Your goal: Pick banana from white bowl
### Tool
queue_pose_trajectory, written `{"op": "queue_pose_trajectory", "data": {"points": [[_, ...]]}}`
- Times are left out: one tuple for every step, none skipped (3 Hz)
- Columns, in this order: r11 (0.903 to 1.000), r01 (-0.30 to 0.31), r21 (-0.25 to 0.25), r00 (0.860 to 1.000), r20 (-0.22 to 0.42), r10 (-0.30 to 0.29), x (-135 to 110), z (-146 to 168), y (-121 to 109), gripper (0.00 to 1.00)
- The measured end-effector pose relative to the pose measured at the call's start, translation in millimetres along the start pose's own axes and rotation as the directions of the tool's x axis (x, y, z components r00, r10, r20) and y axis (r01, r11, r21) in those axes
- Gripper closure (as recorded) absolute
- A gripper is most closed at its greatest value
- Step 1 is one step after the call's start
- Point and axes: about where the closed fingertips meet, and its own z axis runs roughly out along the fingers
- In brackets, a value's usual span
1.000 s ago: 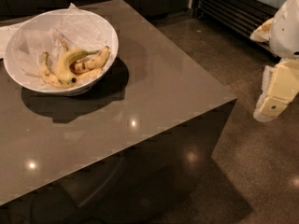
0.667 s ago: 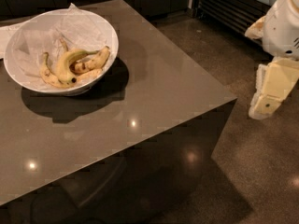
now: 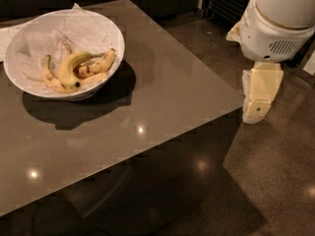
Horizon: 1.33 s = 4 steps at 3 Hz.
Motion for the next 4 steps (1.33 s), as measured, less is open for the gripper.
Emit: {"op": "queue_pose_trajectory", "data": {"points": [[1.0000,0.002,0.000,1.000,0.000,-0.002,0,0,0,0.00],[0.9989,0.046,0.005,0.998,0.031,-0.046,-10,-3,-4,0.00],[0.9907,0.135,0.013,0.987,0.089,-0.136,-45,-15,-18,0.00],[0.9754,0.215,0.049,0.970,0.108,-0.219,-80,-29,-31,0.00]]}}
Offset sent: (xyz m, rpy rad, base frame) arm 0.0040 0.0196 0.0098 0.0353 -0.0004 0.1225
